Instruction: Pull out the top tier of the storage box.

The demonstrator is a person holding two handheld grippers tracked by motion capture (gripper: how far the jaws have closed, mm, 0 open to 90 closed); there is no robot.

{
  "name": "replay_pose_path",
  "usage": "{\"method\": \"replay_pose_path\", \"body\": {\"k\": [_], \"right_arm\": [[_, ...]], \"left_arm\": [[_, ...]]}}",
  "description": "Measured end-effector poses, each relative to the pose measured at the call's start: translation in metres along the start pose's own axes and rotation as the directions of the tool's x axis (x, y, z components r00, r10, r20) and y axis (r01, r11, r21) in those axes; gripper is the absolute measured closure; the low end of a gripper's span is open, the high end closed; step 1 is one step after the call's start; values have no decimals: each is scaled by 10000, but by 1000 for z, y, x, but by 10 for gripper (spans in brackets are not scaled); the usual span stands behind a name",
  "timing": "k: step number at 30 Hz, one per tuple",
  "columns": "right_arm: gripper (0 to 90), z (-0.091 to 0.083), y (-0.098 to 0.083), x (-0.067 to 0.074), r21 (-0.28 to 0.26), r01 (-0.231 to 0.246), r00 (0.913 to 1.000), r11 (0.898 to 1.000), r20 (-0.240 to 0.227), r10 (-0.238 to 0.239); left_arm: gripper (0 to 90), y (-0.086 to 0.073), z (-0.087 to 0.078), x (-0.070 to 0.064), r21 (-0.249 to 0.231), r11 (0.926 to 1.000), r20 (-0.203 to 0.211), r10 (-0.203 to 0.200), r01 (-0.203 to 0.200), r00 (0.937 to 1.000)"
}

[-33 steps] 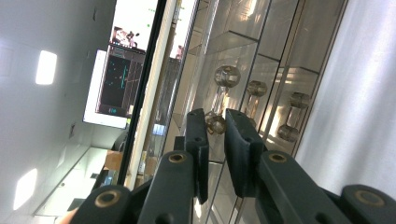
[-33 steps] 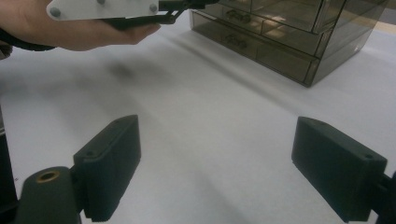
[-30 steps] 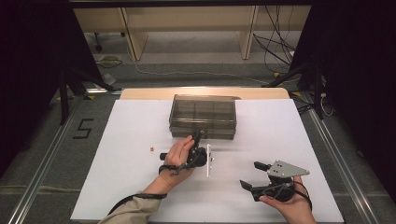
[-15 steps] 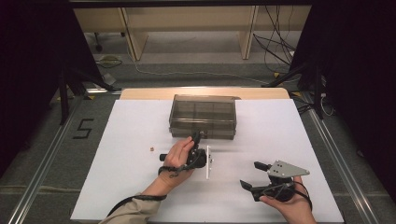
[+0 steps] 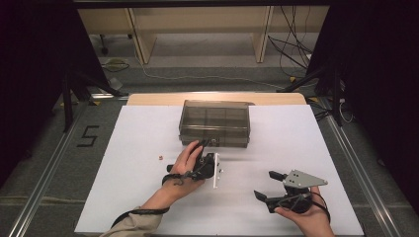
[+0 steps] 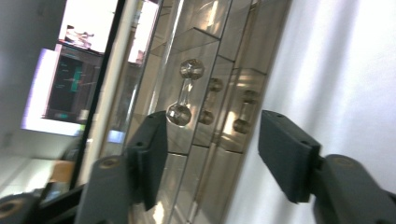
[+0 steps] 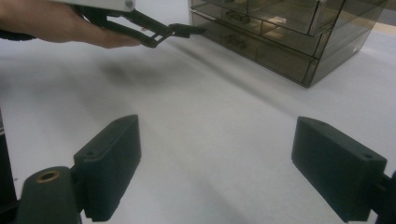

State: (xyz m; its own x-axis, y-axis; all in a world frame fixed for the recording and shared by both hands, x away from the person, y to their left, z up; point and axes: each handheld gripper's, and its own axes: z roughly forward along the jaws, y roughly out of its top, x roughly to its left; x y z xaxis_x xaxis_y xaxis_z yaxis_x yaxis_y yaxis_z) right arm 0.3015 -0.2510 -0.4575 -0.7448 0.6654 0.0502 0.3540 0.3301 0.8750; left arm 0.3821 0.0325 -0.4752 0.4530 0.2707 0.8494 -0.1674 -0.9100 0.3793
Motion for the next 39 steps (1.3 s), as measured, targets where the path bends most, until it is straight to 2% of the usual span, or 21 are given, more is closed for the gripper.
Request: {"method": "replay_pose_path", "body": {"k": [3,4,5,6,10,15,16,17,19,22,23,25,26,27,29,30,31,32,35,38,39], "right_arm": [[164,0,0,0,-11,11,10000,10000,5,-11],[164,0,0,0,-7,12,10000,10000,7,-12],[164,0,0,0,-7,12,10000,10000,7,-12],[164,0,0,0,5,0,10000,10000,7,0],[164,0,0,0,-2,13,10000,10000,-1,-13],[164,0,0,0,29,-8,10000,10000,-17,8],[164,0,0,0,40,5,10000,10000,-29,-5],[164,0,0,0,40,5,10000,10000,-29,-5],[164,1,0,0,59,13,10000,10000,-40,-13],[164,1,0,0,64,12,10000,10000,-41,-11],[164,1,0,0,72,16,10000,10000,-46,-16],[164,1,0,0,85,9,10000,10000,-75,-8],[164,1,-1,0,105,8,10000,9999,-87,-7],[164,1,-1,0,105,8,10000,9999,-87,-7],[164,1,-1,1,123,-1,10000,9999,-97,2],[164,2,-1,0,147,-6,9999,9999,-124,8],[163,2,-1,0,140,-21,9999,9999,-134,23],[163,2,-1,0,140,-21,9999,9999,-134,23],[163,2,-1,1,151,-25,9999,9999,-145,28],[164,2,-1,1,157,-29,9999,9999,-149,31],[163,2,-1,1,154,-32,9999,9999,-151,35]], "left_arm": [[373,0,-4,7,-130,9988,653,-465,474,9968],[329,0,-6,13,-123,9965,1098,-803,821,9907],[333,0,-6,13,-123,9965,1098,-803,821,9907],[333,0,-7,17,-117,9970,1311,-742,764,9886],[323,-1,-10,31,-86,9958,1998,-875,910,9759],[406,-2,-15,55,-144,9878,2891,-1441,1548,9464],[426,-3,-15,64,-86,9874,3018,-1481,1580,9418],[442,-3,-15,64,-86,9874,3018,-1481,1580,9418],[460,-4,-14,73,18,9861,3233,-1580,1664,9330],[487,-7,-10,85,140,9766,3592,-2052,2146,9104],[499,-8,-8,89,145,9750,3648,-2118,2219,9067],[507,-10,-4,95,272,9692,3789,-2366,2447,8947],[517,-11,0,101,483,9702,4046,-2362,2373,8835],[516,-11,0,101,483,9702,4046,-2362,2373,8835],[516,-11,2,107,704,9737,4241,-2258,2167,8770],[519,-10,4,109,821,9728,4338,-2306,2167,8710],[533,-10,6,113,935,9705,4486,-2405,2224,8608],[538,-10,6,113,935,9705,4486,-2405,2224,8608],[556,-10,10,118,1160,9692,4693,-2462,2172,8480],[565,-9,14,122,1355,9707,4824,-2396,1984,8426],[569,-8,14,123,1397,9738,4935,-2255,1793,8400]]}}
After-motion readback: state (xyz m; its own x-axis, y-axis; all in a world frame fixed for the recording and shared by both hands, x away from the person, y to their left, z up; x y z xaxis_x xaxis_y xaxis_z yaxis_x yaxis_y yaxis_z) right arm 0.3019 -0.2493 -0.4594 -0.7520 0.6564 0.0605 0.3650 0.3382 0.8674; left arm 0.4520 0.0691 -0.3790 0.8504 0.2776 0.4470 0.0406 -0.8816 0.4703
